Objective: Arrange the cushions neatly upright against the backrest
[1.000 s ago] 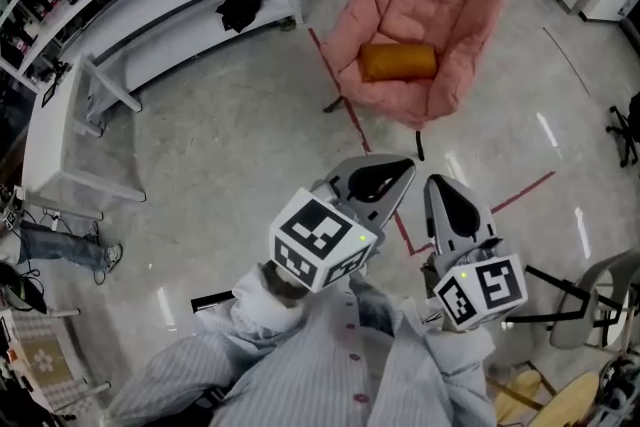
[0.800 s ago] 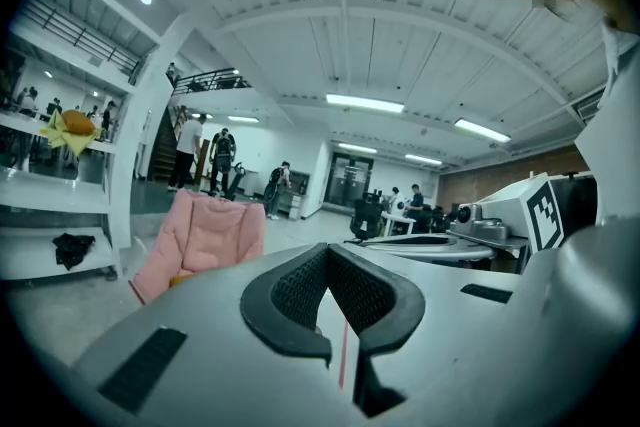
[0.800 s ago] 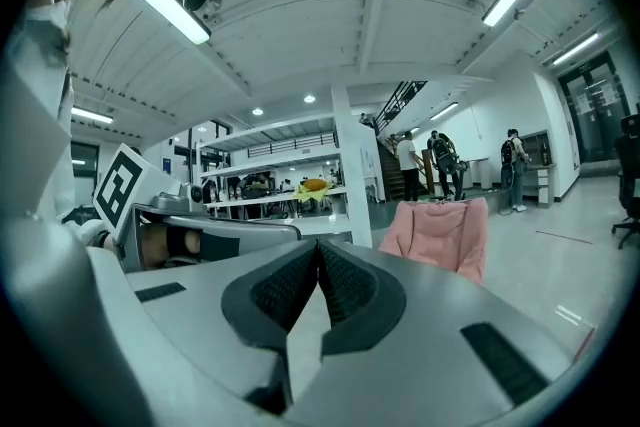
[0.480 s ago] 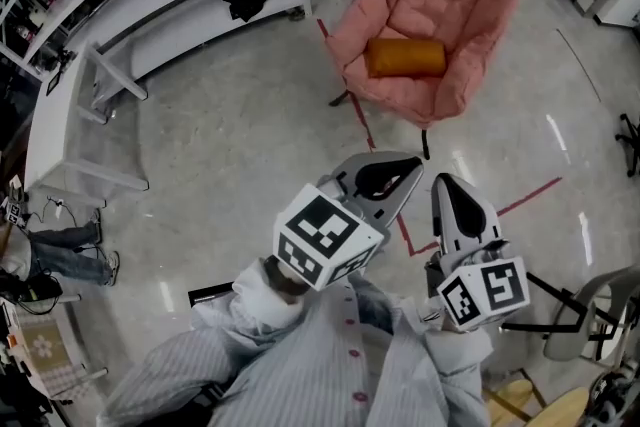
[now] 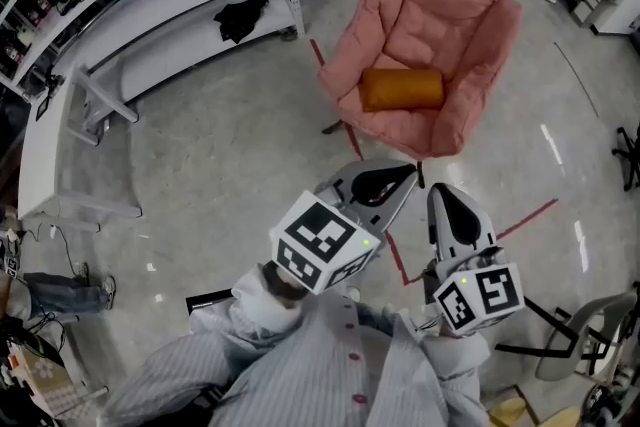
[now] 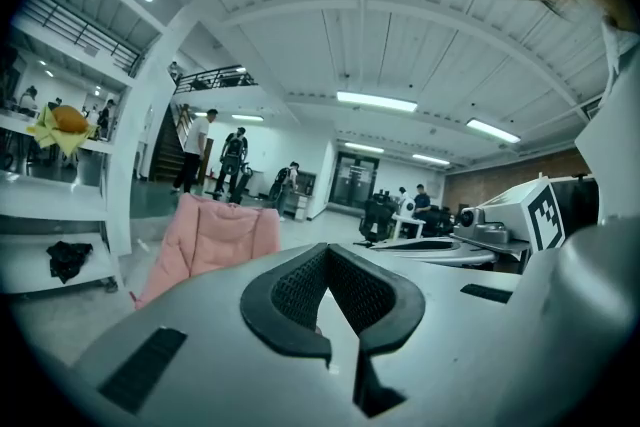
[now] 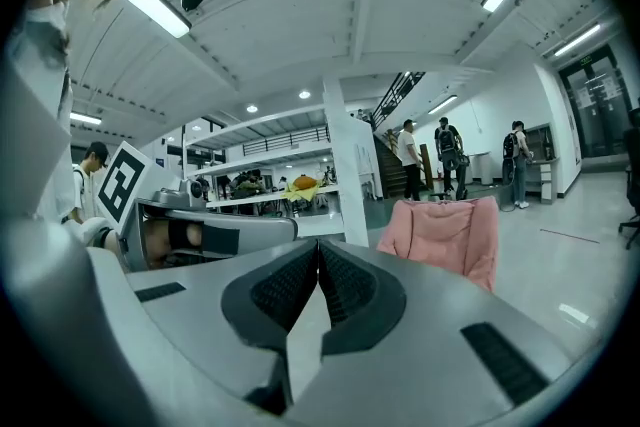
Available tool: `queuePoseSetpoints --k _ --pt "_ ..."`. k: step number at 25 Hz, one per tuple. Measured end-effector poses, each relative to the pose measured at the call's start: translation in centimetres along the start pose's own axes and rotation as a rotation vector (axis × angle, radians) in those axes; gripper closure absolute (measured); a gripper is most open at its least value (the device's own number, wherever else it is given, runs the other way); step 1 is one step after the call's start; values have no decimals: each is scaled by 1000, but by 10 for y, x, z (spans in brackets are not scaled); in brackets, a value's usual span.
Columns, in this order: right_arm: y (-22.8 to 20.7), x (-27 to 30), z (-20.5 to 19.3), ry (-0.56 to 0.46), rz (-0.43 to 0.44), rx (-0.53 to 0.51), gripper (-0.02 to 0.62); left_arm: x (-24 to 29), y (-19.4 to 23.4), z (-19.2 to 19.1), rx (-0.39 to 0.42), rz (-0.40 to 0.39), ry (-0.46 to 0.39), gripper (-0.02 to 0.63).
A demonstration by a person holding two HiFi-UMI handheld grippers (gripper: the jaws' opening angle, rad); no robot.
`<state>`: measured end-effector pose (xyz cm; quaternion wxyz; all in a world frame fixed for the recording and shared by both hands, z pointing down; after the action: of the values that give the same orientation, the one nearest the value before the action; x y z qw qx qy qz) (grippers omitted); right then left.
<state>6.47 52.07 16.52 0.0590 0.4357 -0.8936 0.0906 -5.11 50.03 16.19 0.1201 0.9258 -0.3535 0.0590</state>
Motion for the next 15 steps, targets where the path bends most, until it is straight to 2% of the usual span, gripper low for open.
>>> queuePoseSetpoints --k 8,15 --pt "-32 84 26 -9 -31 -8 581 34 87 30 22 -16 -4 597" --pt "-56 140 32 -24 -85 16 581 55 148 41 42 -32 2 597"
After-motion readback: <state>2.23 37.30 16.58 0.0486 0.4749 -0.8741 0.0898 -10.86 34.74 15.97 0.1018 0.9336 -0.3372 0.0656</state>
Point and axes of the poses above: the fingertips, and each gripper's own axes: x forward along the fingers, y to its left, z out of its top, the point moved 6 cm from there along -x, backward along the fingers, and after that the axes turned 2 degrees about y, right-handed, at the moved point
